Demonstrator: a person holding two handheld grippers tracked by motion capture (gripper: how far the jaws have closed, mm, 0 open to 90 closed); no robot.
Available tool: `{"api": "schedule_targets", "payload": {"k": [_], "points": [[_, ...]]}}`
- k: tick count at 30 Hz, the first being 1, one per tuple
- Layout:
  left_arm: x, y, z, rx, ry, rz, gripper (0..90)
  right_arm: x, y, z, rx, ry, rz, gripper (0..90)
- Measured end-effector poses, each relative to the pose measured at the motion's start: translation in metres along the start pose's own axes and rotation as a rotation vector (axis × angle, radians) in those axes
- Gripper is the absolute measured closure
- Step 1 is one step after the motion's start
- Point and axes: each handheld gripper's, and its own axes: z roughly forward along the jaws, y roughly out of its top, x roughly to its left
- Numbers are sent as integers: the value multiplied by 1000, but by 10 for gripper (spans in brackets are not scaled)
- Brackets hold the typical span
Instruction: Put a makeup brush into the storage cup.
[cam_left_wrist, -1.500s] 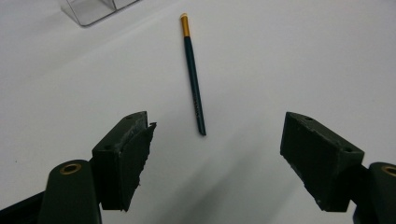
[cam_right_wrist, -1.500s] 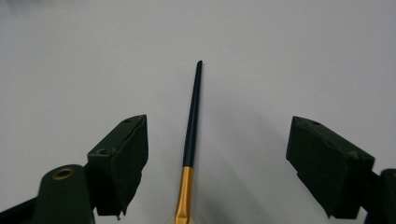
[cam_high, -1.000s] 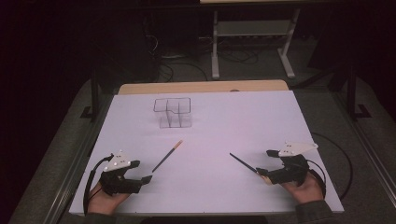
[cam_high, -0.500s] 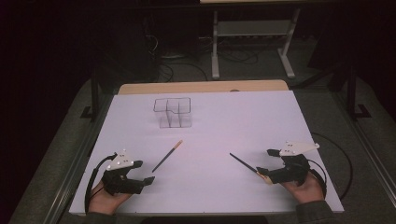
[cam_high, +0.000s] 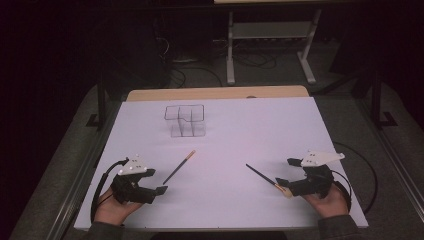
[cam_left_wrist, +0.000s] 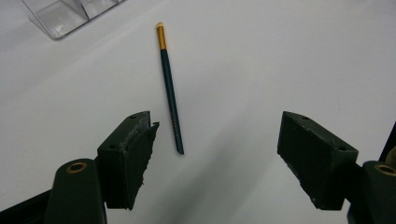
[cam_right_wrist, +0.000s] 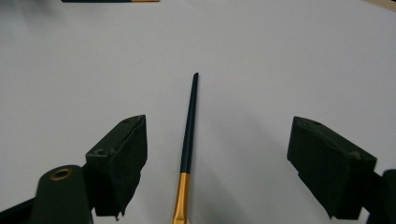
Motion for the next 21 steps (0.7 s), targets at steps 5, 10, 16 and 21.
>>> {"api": "schedule_targets", "payload": {"k": [5,10,16,21], "points": [[3,10,-2,4,16,18,263,1,1,0,-1,6,4,193],[6,22,-1,25,15,24,273,1,0,1,2,11,5,192],[10,35,6,56,8,29,298,0,1,0,-5,11,-3,193],[12,46,12,72,7,29,307,0,1,1,-4,14,-5,193]]}}
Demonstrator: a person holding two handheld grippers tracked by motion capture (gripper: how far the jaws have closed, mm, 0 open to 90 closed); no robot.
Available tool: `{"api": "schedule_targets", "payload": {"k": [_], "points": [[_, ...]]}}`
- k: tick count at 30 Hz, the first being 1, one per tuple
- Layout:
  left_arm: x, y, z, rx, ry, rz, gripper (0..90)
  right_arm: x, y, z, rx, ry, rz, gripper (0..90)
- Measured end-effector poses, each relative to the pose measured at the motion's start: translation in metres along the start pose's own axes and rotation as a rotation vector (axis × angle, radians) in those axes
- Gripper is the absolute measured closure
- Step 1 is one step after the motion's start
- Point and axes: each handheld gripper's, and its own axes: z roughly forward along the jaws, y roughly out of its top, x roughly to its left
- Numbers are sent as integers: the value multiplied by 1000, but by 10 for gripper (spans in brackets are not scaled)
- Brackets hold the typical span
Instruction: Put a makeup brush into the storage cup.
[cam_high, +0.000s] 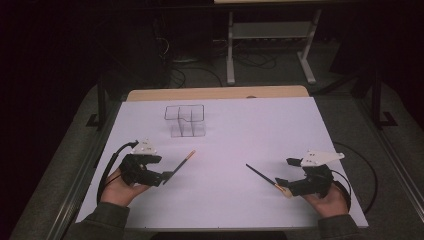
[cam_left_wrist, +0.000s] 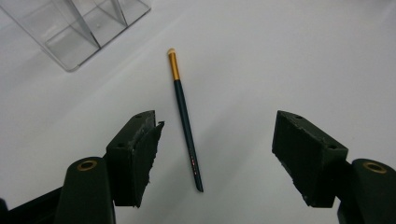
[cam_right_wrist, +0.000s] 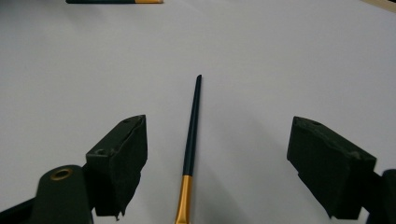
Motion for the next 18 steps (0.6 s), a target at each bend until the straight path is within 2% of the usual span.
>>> {"api": "schedule_targets", "payload": {"k": [5,7,12,18], "points": [[2,10,9,9,-6,-6,313,0,0,0,1,0,1,192],[3,13,14,24,-6,-1,323,0,1,0,2,0,2,191],[6,19,24,64,-8,-18,341,0,1,0,0,-3,-5,189],[9,27,37,86,-8,-26,369,0,1,0,-4,-4,-6,187]]}}
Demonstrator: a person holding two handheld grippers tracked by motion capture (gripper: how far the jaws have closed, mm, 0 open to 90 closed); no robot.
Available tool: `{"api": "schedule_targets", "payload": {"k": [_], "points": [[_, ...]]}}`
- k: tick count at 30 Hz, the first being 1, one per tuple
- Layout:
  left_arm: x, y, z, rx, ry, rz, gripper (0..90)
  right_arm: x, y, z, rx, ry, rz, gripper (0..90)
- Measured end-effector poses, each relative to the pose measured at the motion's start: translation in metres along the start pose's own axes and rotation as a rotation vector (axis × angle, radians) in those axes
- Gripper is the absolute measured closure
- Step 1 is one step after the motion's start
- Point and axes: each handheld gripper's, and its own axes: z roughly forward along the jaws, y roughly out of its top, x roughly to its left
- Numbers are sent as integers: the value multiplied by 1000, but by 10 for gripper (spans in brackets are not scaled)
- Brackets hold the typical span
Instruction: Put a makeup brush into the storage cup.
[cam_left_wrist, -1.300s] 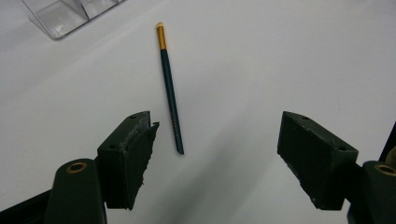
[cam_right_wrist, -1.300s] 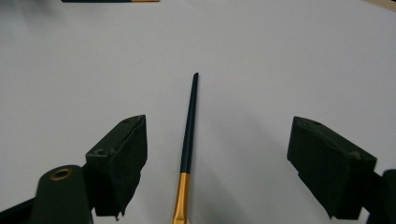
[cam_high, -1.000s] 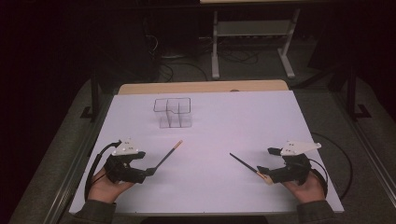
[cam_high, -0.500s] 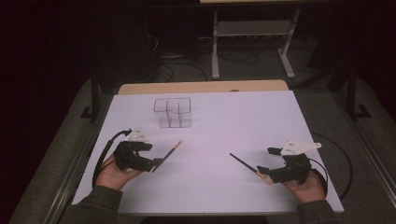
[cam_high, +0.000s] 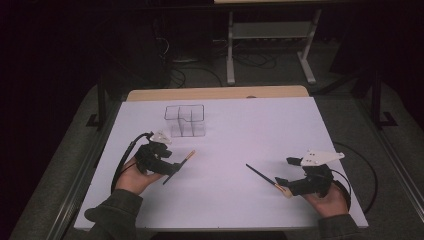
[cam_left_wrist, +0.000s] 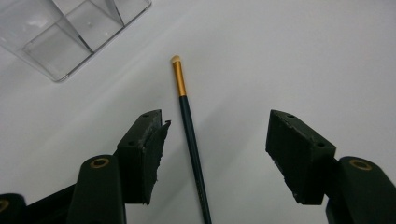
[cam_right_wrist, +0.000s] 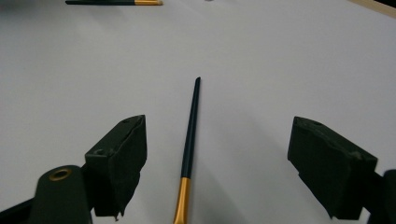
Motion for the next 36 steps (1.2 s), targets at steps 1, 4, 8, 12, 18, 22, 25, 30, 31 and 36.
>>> {"api": "schedule_targets", "payload": {"k": [1,4,8,12,18,22,25,30,31,36], "points": [[0,1,1,10,0,-1,376,0,0,0,1,-1,0,186],[2,5,5,24,-6,-8,387,0,0,0,-1,-2,-4,186],[6,8,10,44,-1,-9,406,0,0,1,2,-2,-2,185],[8,10,14,63,-1,-27,429,0,0,1,2,-1,-4,185],[13,13,20,95,-1,-40,451,0,0,1,5,3,-3,185],[14,14,25,124,0,-33,473,0,0,1,7,3,1,185],[15,15,30,139,-3,-35,480,0,0,1,7,5,0,185],[16,15,34,156,-4,-39,499,0,0,1,6,7,-3,184],[17,15,35,159,-2,-30,506,0,0,1,7,7,-2,184],[18,14,38,185,0,-36,529,0,0,2,10,9,-8,185]]}}
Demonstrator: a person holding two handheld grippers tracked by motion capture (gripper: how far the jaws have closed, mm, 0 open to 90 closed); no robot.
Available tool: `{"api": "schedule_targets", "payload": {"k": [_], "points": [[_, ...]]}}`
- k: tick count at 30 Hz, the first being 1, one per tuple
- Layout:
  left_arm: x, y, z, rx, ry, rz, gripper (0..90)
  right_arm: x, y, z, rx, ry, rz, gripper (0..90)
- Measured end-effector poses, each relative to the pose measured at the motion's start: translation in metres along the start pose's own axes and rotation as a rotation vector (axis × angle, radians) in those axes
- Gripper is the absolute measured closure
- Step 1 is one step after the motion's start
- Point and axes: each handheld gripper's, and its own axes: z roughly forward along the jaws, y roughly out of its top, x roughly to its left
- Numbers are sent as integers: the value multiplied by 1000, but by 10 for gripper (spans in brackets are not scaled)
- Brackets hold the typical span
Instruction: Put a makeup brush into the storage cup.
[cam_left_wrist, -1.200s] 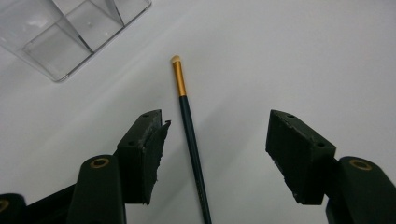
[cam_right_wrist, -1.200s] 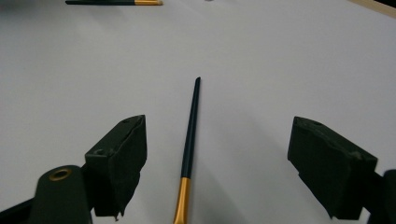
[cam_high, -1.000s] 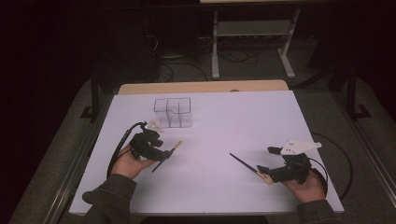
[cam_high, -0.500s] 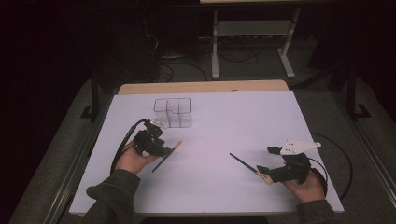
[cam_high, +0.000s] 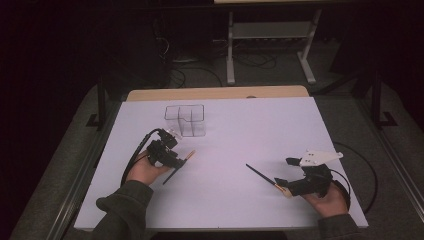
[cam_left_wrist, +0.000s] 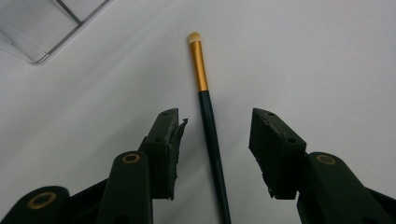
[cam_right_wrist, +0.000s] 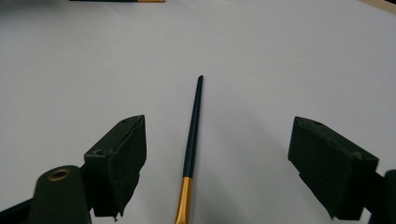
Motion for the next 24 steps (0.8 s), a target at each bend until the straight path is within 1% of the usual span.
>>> {"api": "schedule_targets", "payload": {"k": [3,6,8,10,12,13,16,17,18,19,24], "points": [[0,0,3,7,2,0,540,1,0,0,3,0,3,184],[-1,0,5,17,-3,-13,551,1,0,0,4,2,2,184],[0,1,6,20,1,-3,556,1,0,0,3,3,2,184],[-1,1,7,26,-1,-11,565,1,0,0,4,3,2,184],[0,1,8,34,2,3,571,1,0,1,5,4,2,184],[-1,1,8,35,0,-5,575,1,0,1,6,4,5,184],[0,1,10,37,5,1,586,1,0,1,7,5,6,185],[-1,1,10,39,1,-16,589,1,0,1,7,5,6,185],[-1,1,10,40,2,-15,592,1,0,1,7,5,5,185],[-1,1,10,43,5,-3,596,1,0,1,8,5,5,185],[-1,2,13,49,14,-3,621,1,0,1,11,8,-4,185]]}}
